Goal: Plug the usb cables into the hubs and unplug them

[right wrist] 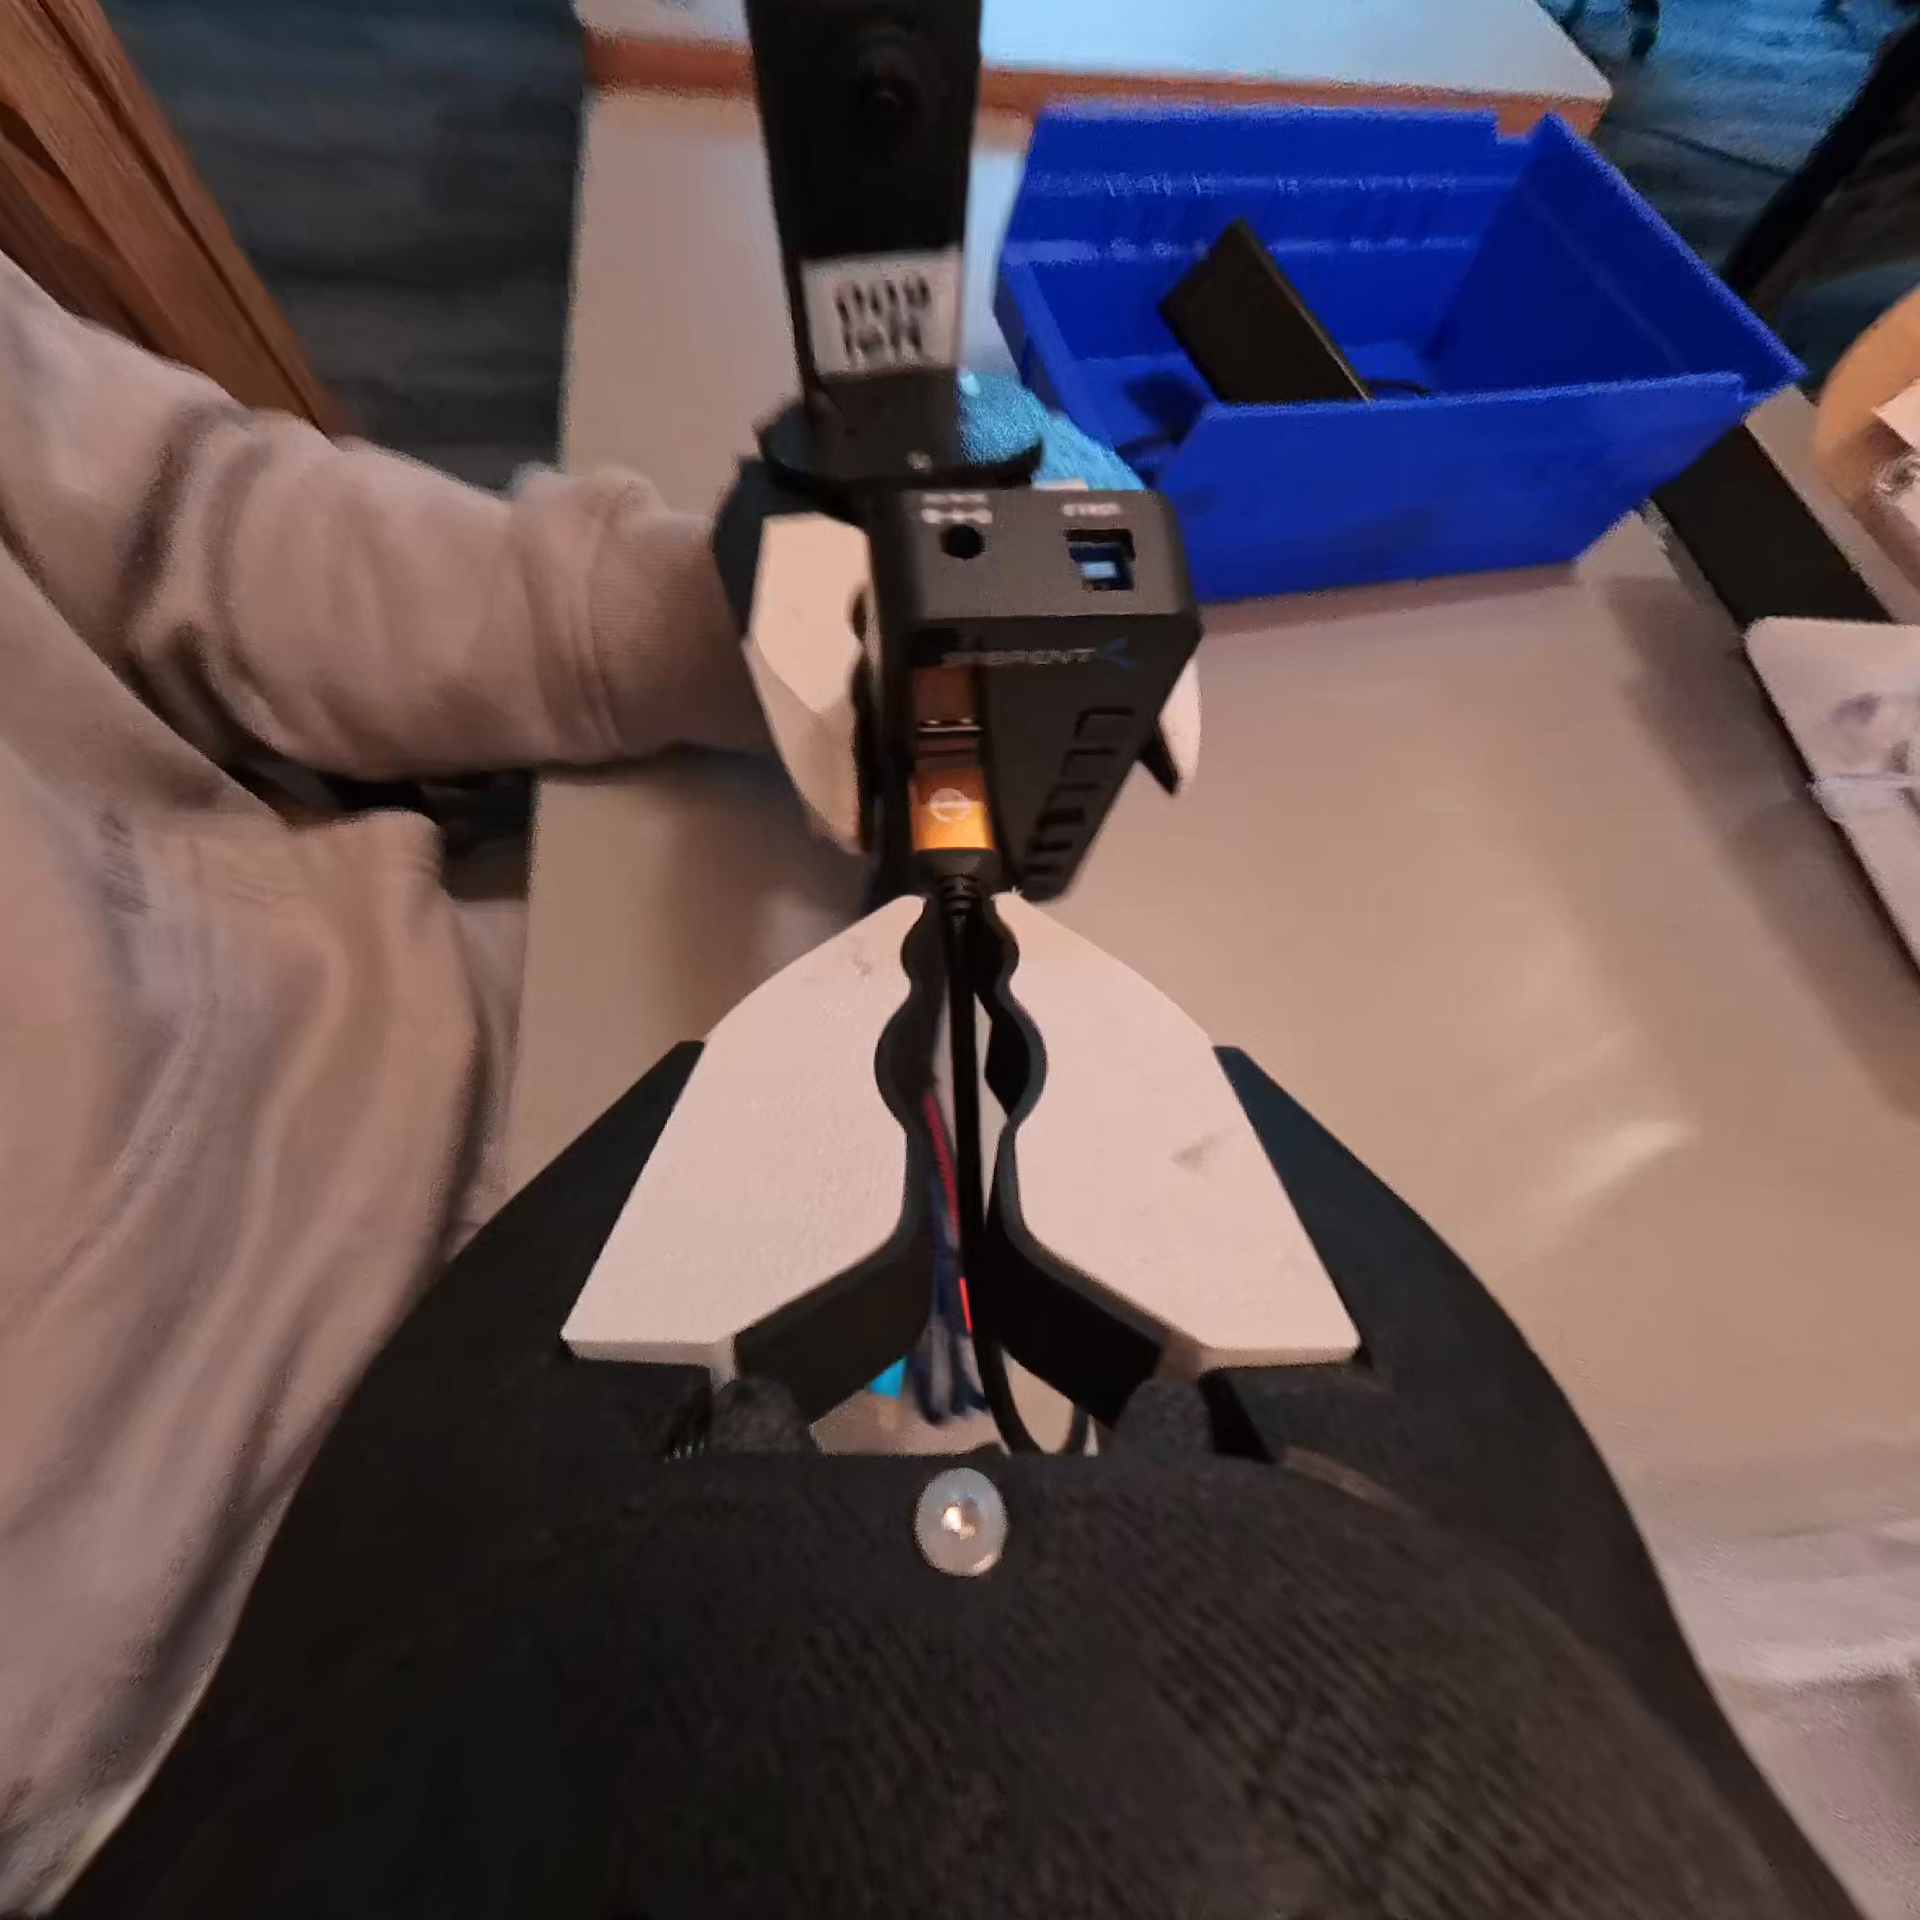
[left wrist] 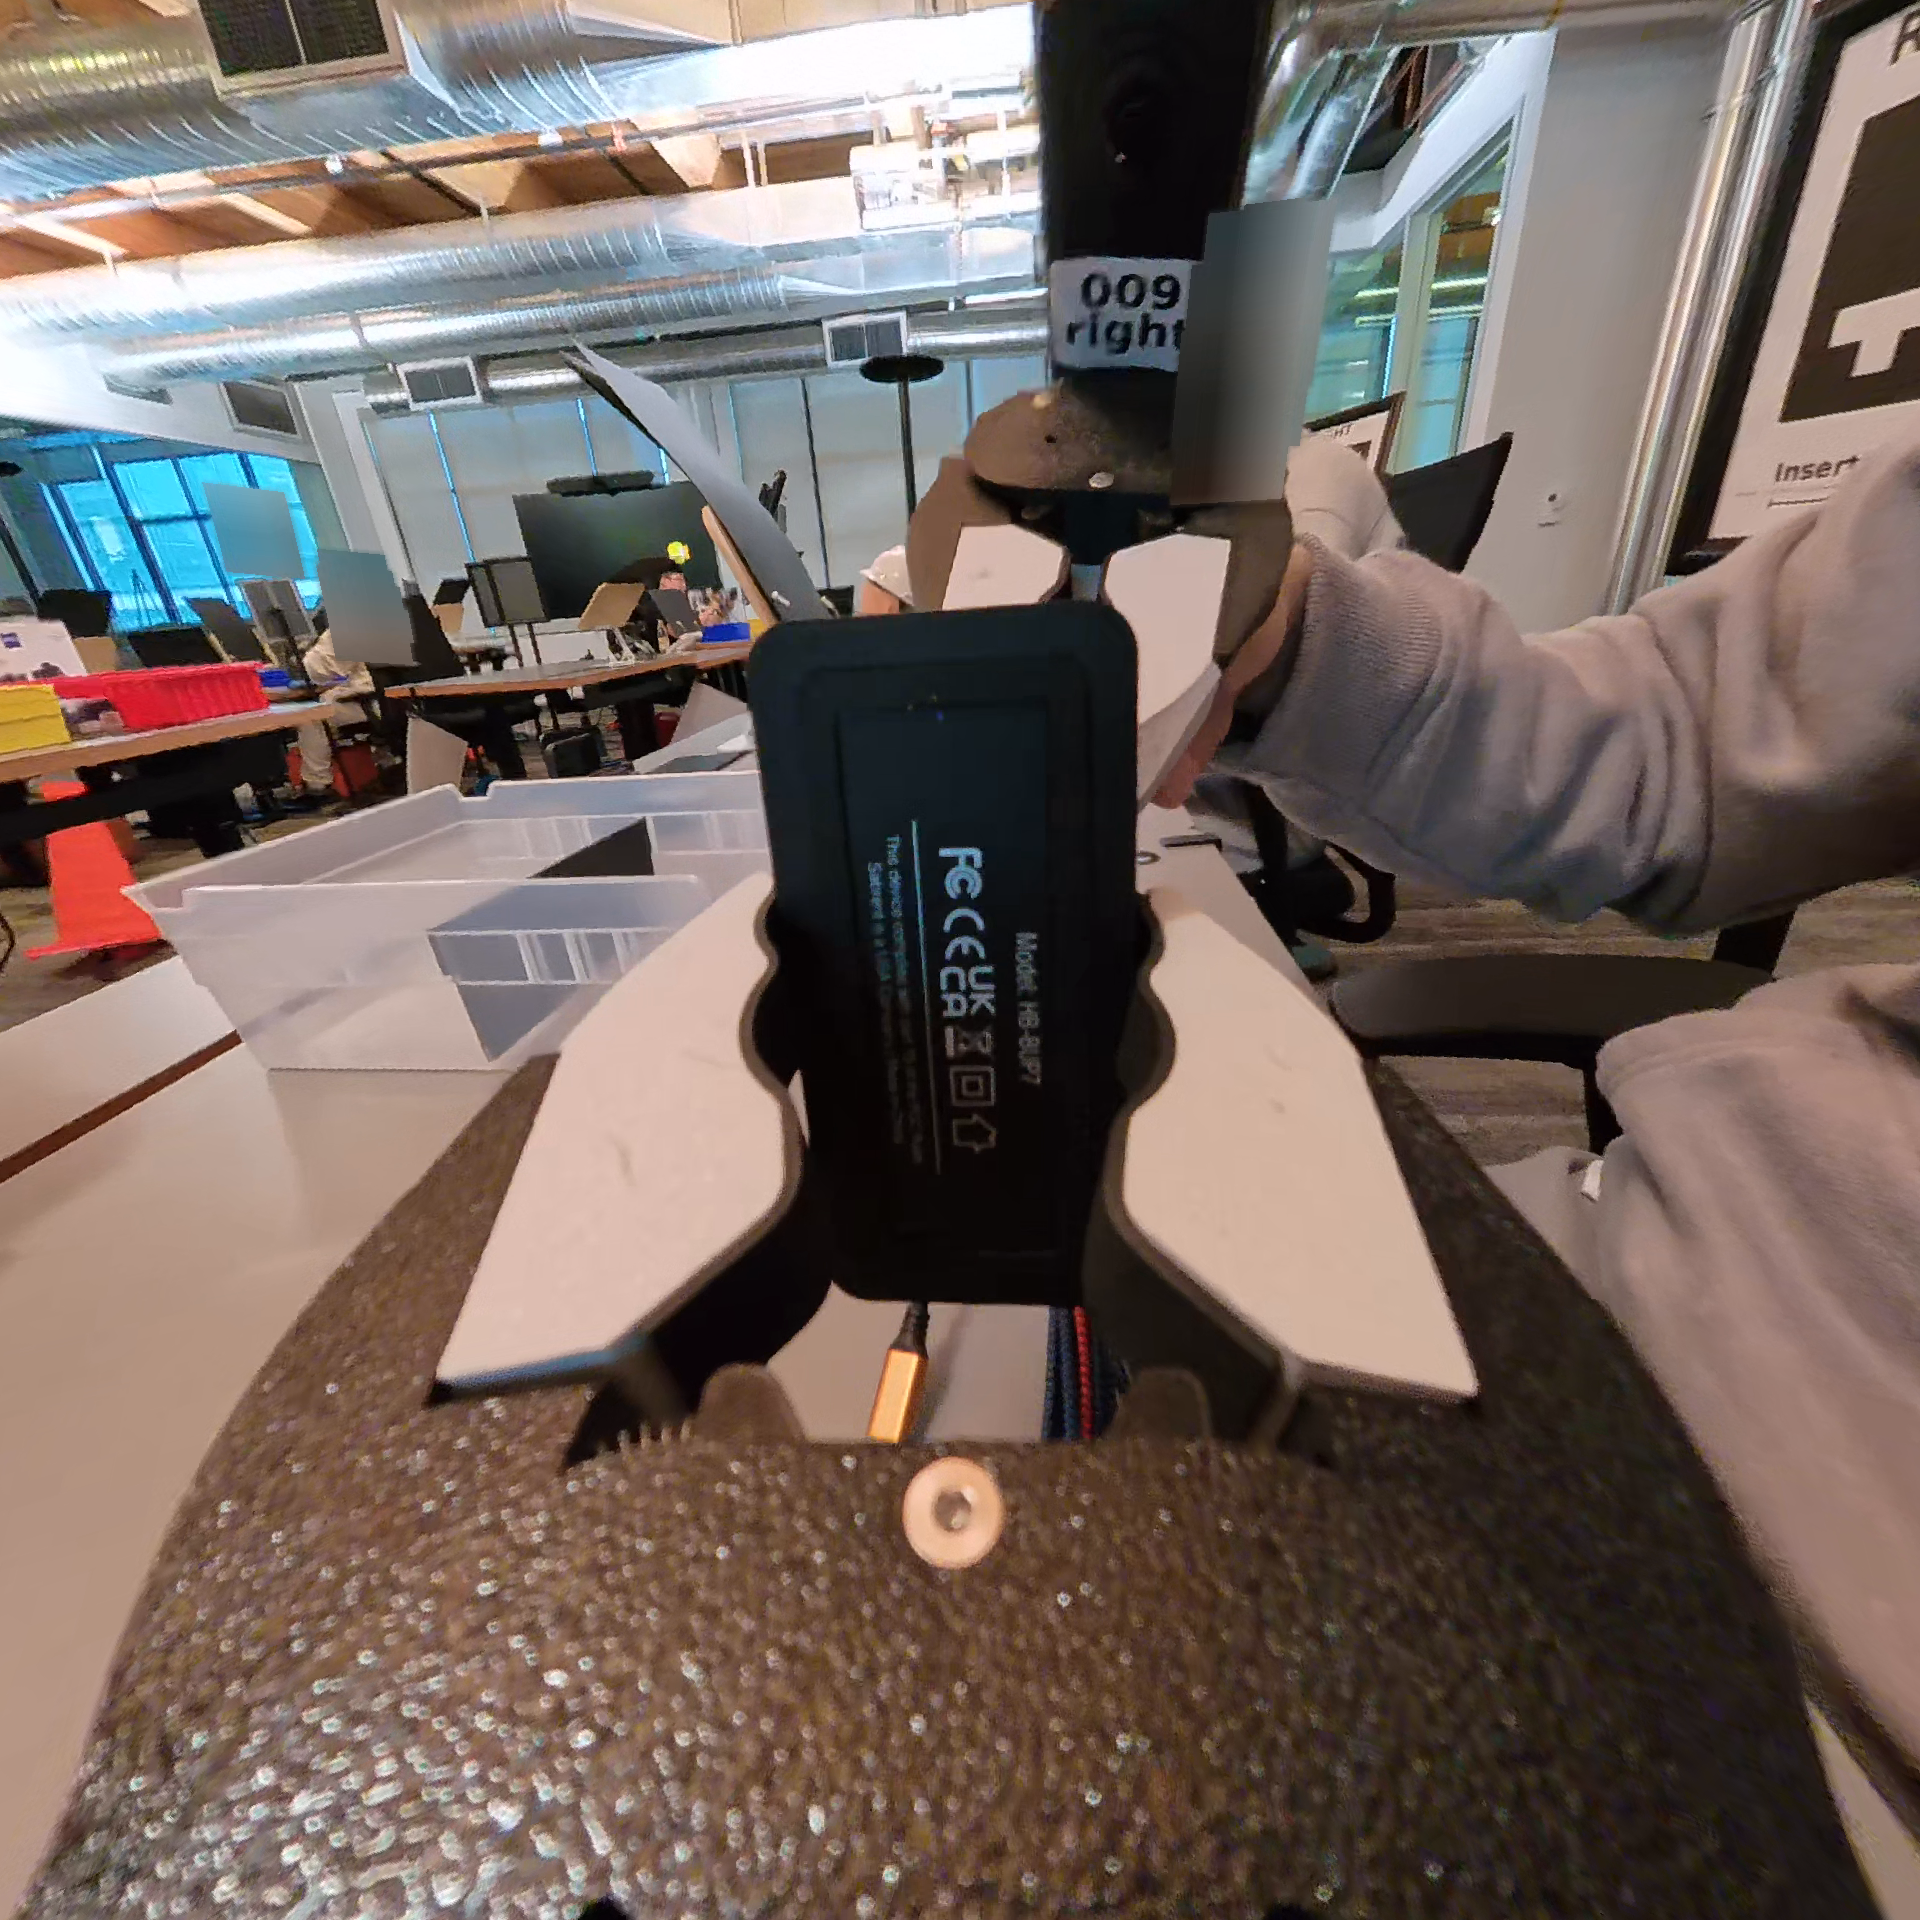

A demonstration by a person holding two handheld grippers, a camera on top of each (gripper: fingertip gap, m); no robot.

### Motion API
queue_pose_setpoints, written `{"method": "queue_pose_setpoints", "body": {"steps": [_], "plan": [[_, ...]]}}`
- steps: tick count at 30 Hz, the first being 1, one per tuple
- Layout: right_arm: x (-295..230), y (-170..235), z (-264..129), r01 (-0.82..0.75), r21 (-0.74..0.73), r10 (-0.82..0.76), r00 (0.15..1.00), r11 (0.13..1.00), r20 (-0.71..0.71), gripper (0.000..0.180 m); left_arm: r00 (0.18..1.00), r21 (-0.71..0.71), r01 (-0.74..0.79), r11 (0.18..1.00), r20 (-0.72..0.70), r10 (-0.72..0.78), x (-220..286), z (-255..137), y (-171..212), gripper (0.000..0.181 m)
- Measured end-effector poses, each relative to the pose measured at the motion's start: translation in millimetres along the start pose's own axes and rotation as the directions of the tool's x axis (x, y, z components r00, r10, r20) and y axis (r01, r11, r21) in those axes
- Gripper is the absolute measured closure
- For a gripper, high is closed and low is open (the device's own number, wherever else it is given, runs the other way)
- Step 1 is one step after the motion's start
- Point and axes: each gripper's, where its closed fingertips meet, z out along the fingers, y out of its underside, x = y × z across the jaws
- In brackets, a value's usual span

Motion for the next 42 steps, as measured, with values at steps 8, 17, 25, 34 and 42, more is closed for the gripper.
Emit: {"method": "queue_pose_setpoints", "body": {"steps": [8, 17, 25, 34, 42], "plan": [[-7, -13, 1, -0.064, 0.053, 0.063, 0.998, 0.997, 0.022, 0.173, 0.999, 0.082, 0.011, 0.997, -0.038, -0.008, 4, -6, -13, 0.12], [-9, -32, 16, -0.054, 0.26, 0.067, 0.997, 0.964, -0.044, 0.16, 0.999, 0.185, 0.017, 0.983, -0.043, -0.009, 2, -16, -26, 0.12], [-11, -47, 16, -0.089, 0.361, 0.119, 0.991, 0.928, -0.061, 0.164, 0.997, 0.254, 0.033, 0.967, -0.073, -0.015, 7, -18, -35, 0.12], [-10, -59, 15, -0.14, 0.421, 0.173, 0.984, 0.896, -0.043, 0.164, 0.995, 0.303, 0.066, 0.951, -0.087, -0.041, 6, -22, -41, 0.121], [-12, -64, 14, -0.169, 0.408, 0.193, 0.981, 0.897, -0.017, 0.164, 0.993, 0.345, 0.092, 0.934, -0.1, -0.061, 7, -23, -47, 0.121]]}}
